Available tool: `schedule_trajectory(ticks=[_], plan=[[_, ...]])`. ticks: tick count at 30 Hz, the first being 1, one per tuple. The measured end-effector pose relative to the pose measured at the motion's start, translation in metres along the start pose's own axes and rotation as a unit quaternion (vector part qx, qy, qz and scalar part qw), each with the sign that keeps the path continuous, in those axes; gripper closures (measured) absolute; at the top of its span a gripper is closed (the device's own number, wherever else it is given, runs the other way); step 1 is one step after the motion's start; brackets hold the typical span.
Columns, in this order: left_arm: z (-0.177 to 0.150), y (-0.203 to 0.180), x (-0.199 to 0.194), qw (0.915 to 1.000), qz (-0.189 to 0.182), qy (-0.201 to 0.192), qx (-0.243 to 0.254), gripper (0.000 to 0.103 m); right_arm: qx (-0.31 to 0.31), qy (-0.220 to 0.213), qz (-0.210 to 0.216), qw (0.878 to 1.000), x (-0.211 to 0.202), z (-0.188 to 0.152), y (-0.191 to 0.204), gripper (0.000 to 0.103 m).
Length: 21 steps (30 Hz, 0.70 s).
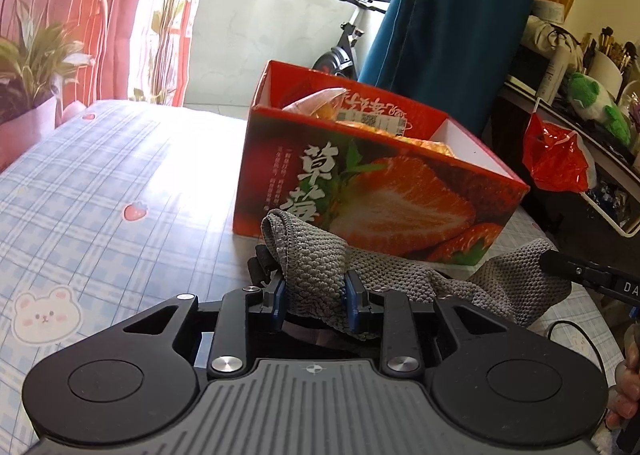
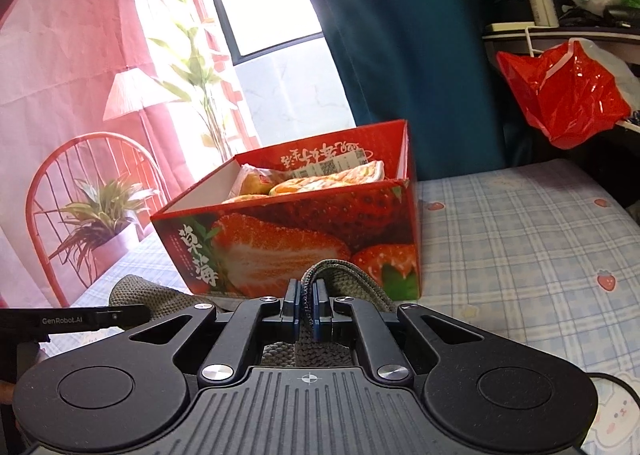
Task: Organize soft objects
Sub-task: 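Lift the grey knit cloth with both tools toward the box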
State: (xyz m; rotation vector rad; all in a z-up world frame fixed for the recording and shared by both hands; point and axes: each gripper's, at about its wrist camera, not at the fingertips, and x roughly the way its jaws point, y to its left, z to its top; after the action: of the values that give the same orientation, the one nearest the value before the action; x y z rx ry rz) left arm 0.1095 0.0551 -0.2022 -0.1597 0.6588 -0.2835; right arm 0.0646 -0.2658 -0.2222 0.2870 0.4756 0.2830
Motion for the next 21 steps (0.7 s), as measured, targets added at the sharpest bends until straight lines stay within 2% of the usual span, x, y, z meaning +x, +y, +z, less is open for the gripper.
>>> schedule_trajectory(ticks=[11,18,21], plan=[[-0.0016,-0.0012,0.0017,0.9999,0.003,0.004,0.01,0.069,0.008,0.01,0.0,1.0,0.0043,-0.006,-0.0005,0.098],[-0.0005,-0.0008,-0.0007,0.9996,0.025,-0.005,0.013,0.069,0.008,0.014,0.002,1.0,0.0056,-0.0079,0.0006,0.098],[-0.0019,0.0003,0.0016,0.9998,0.016,0.004,0.011,0.069,0.009,0.017,0.003,1.0,0.0066,-0.0089,0.0007,0.098]])
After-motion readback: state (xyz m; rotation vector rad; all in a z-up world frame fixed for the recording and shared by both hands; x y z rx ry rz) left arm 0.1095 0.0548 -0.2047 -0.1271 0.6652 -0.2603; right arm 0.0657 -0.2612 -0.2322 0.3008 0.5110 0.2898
